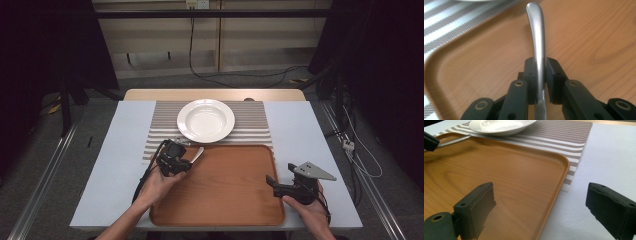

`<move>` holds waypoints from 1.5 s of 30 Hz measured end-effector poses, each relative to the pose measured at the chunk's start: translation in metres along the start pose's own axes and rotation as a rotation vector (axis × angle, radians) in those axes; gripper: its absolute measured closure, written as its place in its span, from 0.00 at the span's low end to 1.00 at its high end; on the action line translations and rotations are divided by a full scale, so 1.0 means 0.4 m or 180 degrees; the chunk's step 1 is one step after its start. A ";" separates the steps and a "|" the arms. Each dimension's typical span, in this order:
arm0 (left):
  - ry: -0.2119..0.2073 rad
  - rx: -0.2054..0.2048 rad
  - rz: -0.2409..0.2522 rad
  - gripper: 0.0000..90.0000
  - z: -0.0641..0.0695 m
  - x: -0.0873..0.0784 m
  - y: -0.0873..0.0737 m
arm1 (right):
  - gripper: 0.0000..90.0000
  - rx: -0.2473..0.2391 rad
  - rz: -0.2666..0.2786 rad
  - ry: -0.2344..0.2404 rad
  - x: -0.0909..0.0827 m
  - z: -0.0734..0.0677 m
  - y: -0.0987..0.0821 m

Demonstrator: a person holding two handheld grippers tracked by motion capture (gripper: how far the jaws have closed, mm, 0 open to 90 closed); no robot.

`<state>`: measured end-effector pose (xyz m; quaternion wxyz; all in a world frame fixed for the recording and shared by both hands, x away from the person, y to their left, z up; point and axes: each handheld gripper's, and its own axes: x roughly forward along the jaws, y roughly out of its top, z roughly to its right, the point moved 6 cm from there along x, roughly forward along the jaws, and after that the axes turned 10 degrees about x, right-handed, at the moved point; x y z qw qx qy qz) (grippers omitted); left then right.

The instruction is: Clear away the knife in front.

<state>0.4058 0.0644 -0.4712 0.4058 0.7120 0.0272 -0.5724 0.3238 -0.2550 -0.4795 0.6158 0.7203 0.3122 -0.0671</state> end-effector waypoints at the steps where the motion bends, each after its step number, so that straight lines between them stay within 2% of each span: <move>1: -0.0016 0.0010 -0.0011 0.89 0.003 0.004 -0.002 | 0.09 0.0002 -0.0005 0.0007 0.001 -0.001 -0.001; 7: -0.0064 -0.0014 -0.0056 0.89 0.008 0.021 -0.008 | 0.09 -0.0012 -0.0033 0.0024 0.002 -0.004 -0.003; 12: -0.0056 -0.0025 -0.0091 0.89 0.013 0.033 -0.014 | 0.09 -0.0003 -0.0024 0.0010 0.001 -0.002 -0.003; 13: -0.0035 -0.0014 -0.0086 0.89 0.013 0.032 -0.014 | 0.09 0.0000 -0.0023 0.0013 0.000 -0.002 -0.003; 19: -0.0174 -0.0151 -0.0060 0.88 0.013 0.026 -0.026 | 0.09 -0.0009 -0.0024 0.0017 -0.001 -0.003 -0.003; 24: -0.0131 -0.0145 -0.0068 0.88 0.017 0.020 -0.035 | 0.09 -0.0009 -0.0022 0.0018 0.000 -0.003 -0.003; 29: -0.0173 -0.0184 -0.0042 0.88 0.019 0.016 -0.042 | 0.09 -0.0014 -0.0028 0.0024 0.000 -0.005 -0.004; 32: -0.0196 -0.0154 -0.0040 0.88 0.018 0.016 -0.042 | 0.09 -0.0007 -0.0026 0.0030 0.000 -0.004 -0.004; 36: -0.0243 -0.0112 -0.0028 0.78 0.015 0.015 -0.041 | 0.09 0.0002 -0.0029 0.0033 -0.001 -0.002 -0.004; 38: -0.0303 -0.0079 0.0003 0.69 0.014 0.015 -0.040 | 0.09 0.0006 -0.0027 0.0031 0.001 -0.001 -0.004; 40: -0.0217 -0.0041 0.0054 0.59 0.008 0.011 -0.038 | 0.09 0.0008 -0.0041 0.0044 0.001 -0.003 -0.005; 42: -0.0194 -0.0050 0.0161 0.52 0.003 0.005 -0.032 | 0.09 0.0002 -0.0046 0.0044 0.003 -0.004 -0.005; 45: -0.0080 -0.0043 0.0298 0.35 -0.010 -0.003 -0.026 | 0.09 0.0023 -0.0048 0.0049 0.005 -0.002 -0.005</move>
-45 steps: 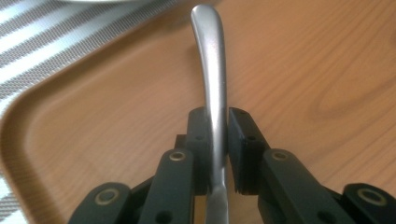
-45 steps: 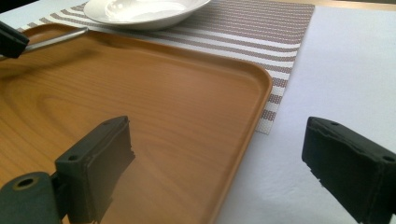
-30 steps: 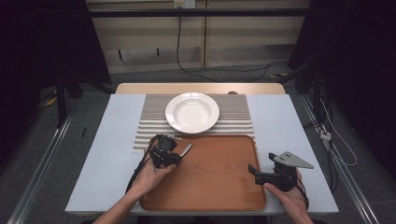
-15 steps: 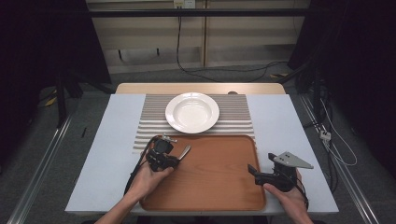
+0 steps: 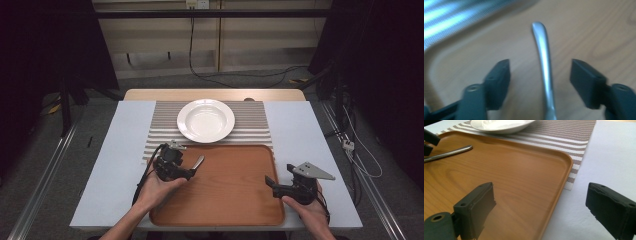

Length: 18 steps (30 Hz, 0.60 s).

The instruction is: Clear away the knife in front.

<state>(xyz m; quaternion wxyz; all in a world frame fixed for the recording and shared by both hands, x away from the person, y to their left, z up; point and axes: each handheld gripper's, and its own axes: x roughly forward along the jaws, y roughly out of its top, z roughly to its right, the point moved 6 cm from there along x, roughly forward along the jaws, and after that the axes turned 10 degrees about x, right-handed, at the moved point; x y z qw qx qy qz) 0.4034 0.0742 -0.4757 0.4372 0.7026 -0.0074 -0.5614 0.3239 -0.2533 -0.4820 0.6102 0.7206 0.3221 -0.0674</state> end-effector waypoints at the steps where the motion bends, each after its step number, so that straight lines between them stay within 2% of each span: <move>1: -0.0004 -0.0004 0.0018 0.32 -0.003 -0.002 0.001 | 0.09 0.0003 0.0001 0.0001 0.000 0.001 0.000; 4: -0.0030 -0.0067 0.0065 0.20 -0.012 -0.005 0.005 | 0.09 0.0020 0.0017 -0.0008 -0.002 0.004 0.001; 5: -0.0002 -0.0070 0.0086 0.18 -0.014 -0.008 0.008 | 0.09 0.0039 0.0021 -0.0003 -0.004 0.004 0.001; 9: 0.0038 0.0004 0.0202 0.14 -0.015 -0.023 0.020 | 0.09 0.0050 0.0024 -0.0014 -0.004 0.007 0.002; 10: -0.0017 -0.0010 0.0247 0.14 -0.012 -0.028 0.023 | 0.09 0.0042 0.0030 -0.0008 -0.003 0.007 0.002; 12: -0.0148 0.0087 0.0344 0.14 -0.004 -0.038 0.026 | 0.09 0.0024 0.0016 -0.0008 -0.002 0.006 0.001; 13: -0.0161 0.0100 0.0401 0.14 0.002 -0.041 0.029 | 0.09 0.0019 0.0013 -0.0006 -0.002 0.005 0.001; 16: -0.0086 0.0228 0.0503 0.20 0.015 -0.047 0.034 | 0.09 -0.0002 0.0010 -0.0018 -0.002 0.005 0.002; 18: -0.0059 0.0335 0.0520 0.31 0.027 -0.043 0.035 | 0.09 0.0002 0.0022 -0.0015 -0.002 0.003 0.003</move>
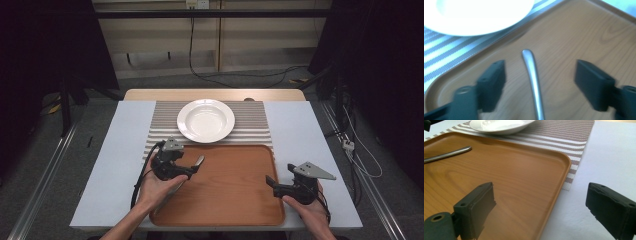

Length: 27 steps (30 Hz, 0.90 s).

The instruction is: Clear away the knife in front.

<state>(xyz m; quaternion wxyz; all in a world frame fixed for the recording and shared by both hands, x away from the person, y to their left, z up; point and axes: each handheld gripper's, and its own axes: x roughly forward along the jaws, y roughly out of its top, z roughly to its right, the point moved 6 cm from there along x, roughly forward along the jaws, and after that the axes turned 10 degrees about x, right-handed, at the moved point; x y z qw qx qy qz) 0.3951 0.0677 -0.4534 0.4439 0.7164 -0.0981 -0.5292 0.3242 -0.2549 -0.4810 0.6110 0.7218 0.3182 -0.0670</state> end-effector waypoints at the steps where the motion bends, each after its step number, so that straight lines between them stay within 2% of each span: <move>1: -0.0035 0.0004 0.0000 0.34 0.006 0.005 0.000 | 0.09 -0.0003 -0.0001 -0.0006 -0.001 -0.001 0.000; 2: -0.0027 0.0002 0.0000 0.39 0.009 0.010 0.001 | 0.09 -0.0004 0.0002 -0.0007 -0.001 -0.002 0.000; 3: -0.0078 0.0024 0.0018 0.47 0.012 0.015 0.001 | 0.09 -0.0007 0.0002 -0.0007 -0.002 -0.002 0.000; 4: -0.0132 0.0030 -0.0006 0.52 0.017 0.022 0.001 | 0.09 -0.0004 0.0000 -0.0010 -0.002 -0.001 0.000; 5: -0.0138 0.0043 -0.0048 0.53 0.020 0.028 -0.001 | 0.09 -0.0006 0.0002 -0.0014 -0.002 0.000 0.000; 7: -0.0227 0.0094 -0.0184 0.63 0.031 0.042 -0.007 | 0.09 -0.0001 -0.0001 -0.0025 -0.001 0.001 0.001; 8: -0.0201 0.0087 -0.0212 0.65 0.035 0.047 -0.010 | 0.09 -0.0001 0.0001 -0.0023 0.000 0.000 0.001; 10: -0.0292 0.0130 -0.0245 0.77 0.046 0.053 -0.012 | 0.09 -0.0004 -0.0005 -0.0022 0.002 0.000 0.001; 13: -0.0301 0.0174 -0.0290 0.90 0.056 0.060 -0.013 | 0.09 -0.0001 -0.0016 -0.0027 0.003 0.001 0.000; 16: -0.0320 0.0197 -0.0323 1.00 0.060 0.068 -0.014 | 0.09 0.0015 -0.0014 -0.0037 0.002 0.003 0.000; 18: -0.0343 0.0187 -0.0353 1.00 0.060 0.073 -0.017 | 0.09 0.0014 -0.0017 -0.0038 0.002 0.002 0.000; 24: -0.0292 0.0256 -0.0492 1.00 0.050 0.096 -0.030 | 0.09 0.0010 -0.0014 -0.0037 0.001 0.002 0.000; 27: -0.0272 0.0219 -0.0466 1.00 0.038 0.105 -0.030 | 0.09 0.0014 0.0004 -0.0051 -0.002 0.006 0.001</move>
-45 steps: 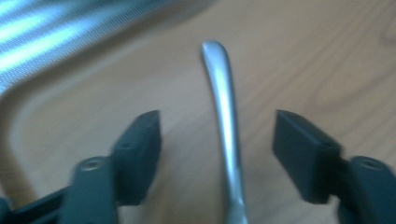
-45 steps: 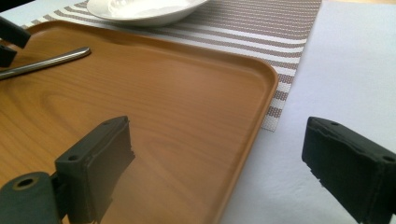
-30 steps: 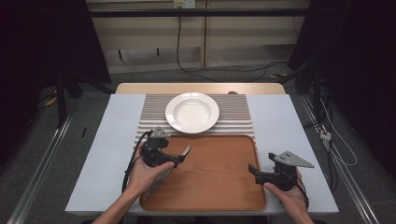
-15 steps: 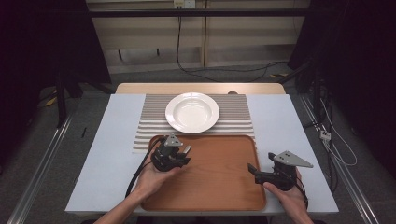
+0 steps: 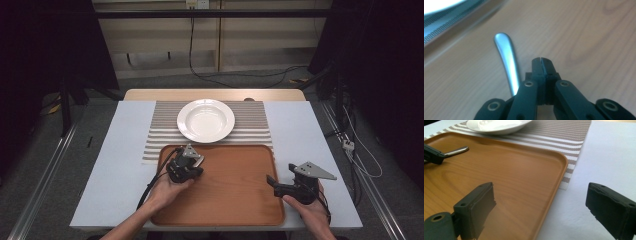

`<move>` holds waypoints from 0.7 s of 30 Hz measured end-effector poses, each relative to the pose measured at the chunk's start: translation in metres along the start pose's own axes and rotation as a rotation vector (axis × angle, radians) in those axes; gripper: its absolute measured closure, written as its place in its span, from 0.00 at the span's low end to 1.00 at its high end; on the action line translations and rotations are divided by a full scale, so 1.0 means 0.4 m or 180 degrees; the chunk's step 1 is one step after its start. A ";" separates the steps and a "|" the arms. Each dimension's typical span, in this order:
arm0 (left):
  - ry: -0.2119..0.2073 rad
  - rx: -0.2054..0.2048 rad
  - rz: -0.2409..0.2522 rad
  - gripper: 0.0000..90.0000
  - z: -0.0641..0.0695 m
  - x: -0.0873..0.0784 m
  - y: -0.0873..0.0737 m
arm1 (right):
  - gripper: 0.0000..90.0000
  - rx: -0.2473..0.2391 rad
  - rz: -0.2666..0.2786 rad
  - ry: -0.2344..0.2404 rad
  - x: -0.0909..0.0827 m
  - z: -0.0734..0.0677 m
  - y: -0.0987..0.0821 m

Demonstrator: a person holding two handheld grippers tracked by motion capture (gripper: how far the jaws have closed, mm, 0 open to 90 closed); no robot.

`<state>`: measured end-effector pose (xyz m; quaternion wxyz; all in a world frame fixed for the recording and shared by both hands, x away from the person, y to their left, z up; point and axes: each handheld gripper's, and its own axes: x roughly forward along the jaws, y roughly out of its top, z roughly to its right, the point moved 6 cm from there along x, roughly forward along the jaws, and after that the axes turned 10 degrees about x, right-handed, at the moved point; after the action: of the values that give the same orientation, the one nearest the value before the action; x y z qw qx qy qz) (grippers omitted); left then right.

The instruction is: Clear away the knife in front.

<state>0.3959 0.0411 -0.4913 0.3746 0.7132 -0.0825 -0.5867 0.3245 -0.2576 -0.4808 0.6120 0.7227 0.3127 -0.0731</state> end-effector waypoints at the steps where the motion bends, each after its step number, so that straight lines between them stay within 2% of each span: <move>1: -0.0007 -0.0007 0.0017 1.00 -0.002 0.001 0.000 | 0.09 -0.0002 0.0014 0.0001 0.000 0.000 0.001; 5: -0.0082 -0.0010 0.0057 1.00 -0.008 0.002 -0.004 | 0.09 -0.0008 0.0014 -0.0001 -0.002 0.000 0.001; 8: -0.0051 -0.0035 0.0060 1.00 -0.009 0.002 -0.005 | 0.09 -0.0011 0.0000 -0.0002 -0.001 -0.002 0.000; 11: 0.0026 -0.0048 -0.0016 1.00 -0.014 -0.002 -0.006 | 0.09 -0.0021 -0.0004 0.0016 0.003 -0.005 0.000; 16: 0.0071 -0.0071 -0.0073 1.00 -0.021 -0.007 -0.009 | 0.09 -0.0037 -0.0006 0.0038 0.000 -0.009 -0.002; 21: 0.0049 -0.0111 -0.0091 1.00 -0.027 -0.011 -0.012 | 0.09 -0.0047 -0.0019 0.0043 0.001 -0.008 -0.003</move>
<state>0.4029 0.0518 -0.4908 0.3792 0.7121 -0.0592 -0.5879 0.3235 -0.2543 -0.4813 0.6150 0.7178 0.3195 -0.0677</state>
